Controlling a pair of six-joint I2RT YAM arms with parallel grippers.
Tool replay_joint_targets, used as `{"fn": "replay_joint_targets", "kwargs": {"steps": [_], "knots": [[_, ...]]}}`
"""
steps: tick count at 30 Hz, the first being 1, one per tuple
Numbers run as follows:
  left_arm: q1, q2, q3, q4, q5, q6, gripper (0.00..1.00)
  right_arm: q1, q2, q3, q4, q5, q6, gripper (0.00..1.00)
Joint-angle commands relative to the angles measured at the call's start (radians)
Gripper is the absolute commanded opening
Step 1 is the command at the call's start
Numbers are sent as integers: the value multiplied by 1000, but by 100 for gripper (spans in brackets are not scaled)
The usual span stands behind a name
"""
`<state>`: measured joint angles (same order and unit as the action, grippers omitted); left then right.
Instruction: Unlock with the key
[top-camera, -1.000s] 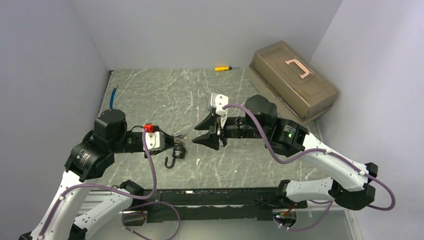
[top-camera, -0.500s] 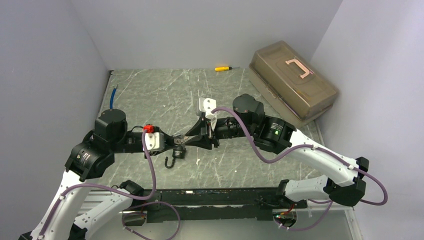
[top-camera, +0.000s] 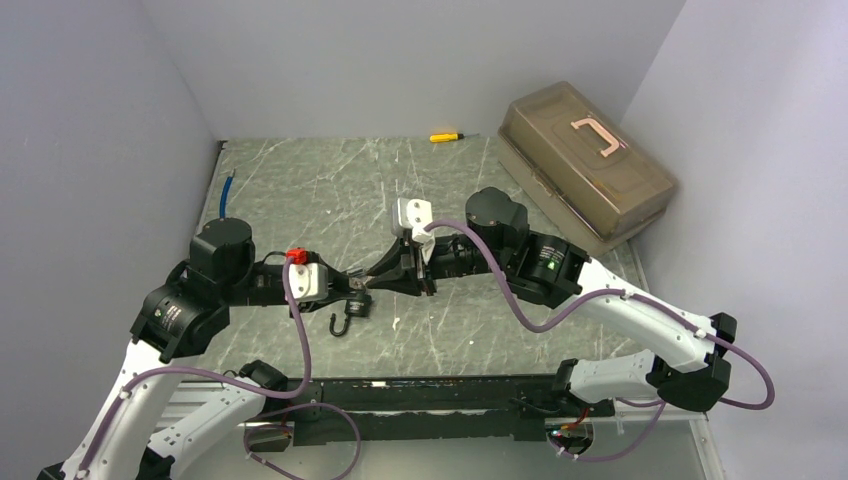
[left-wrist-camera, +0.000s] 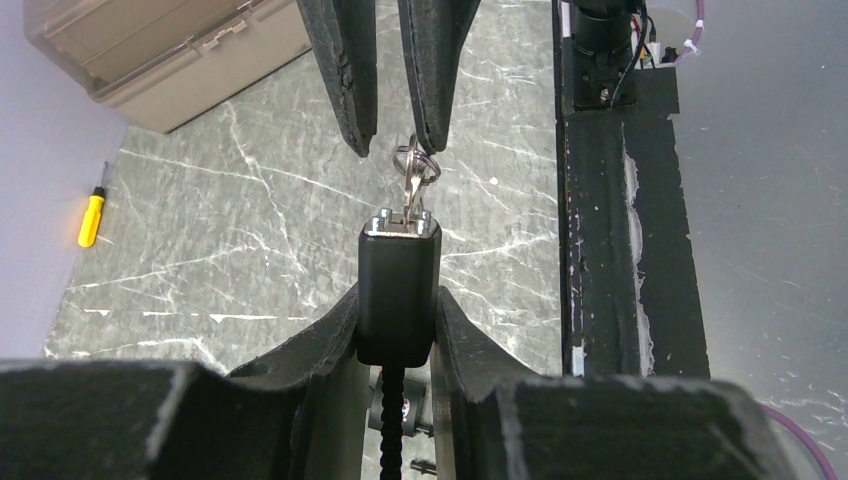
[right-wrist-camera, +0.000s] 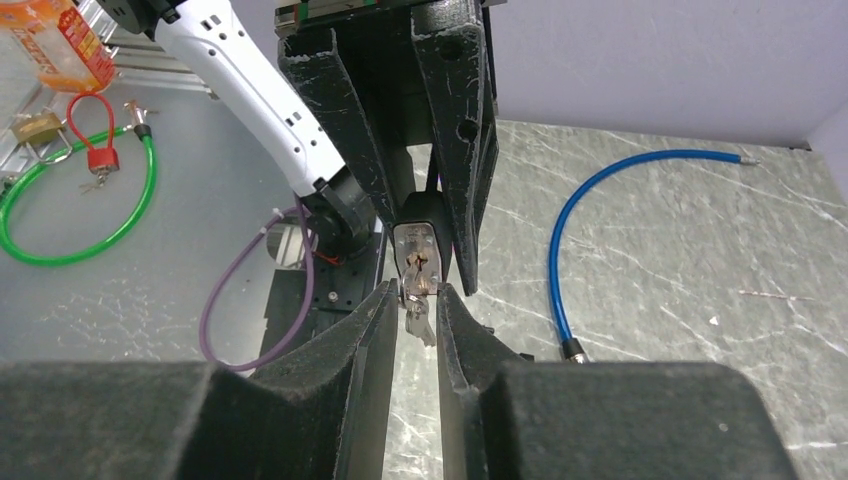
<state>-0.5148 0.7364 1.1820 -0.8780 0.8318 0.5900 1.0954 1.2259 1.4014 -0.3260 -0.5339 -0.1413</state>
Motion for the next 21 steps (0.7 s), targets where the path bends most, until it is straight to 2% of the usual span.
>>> {"fn": "replay_joint_targets", "kwargs": {"steps": [1,7,11,15,21], "knots": [[-4,-5,1,59,37,-13,0,12,10,46,31,-38,-35,23],[-4,-3,2,63,35,-17,0,17,12,56,14,-75,-26,30],[-3,-3,3,70,35,-24,0,32,29,80,-22,-17,-44,31],[-3,-2,10,70,32,-25,0,48,43,91,-25,42,-46,28],[-3,-2,20,68,33,-25,0,68,58,102,-69,124,-62,16]]}}
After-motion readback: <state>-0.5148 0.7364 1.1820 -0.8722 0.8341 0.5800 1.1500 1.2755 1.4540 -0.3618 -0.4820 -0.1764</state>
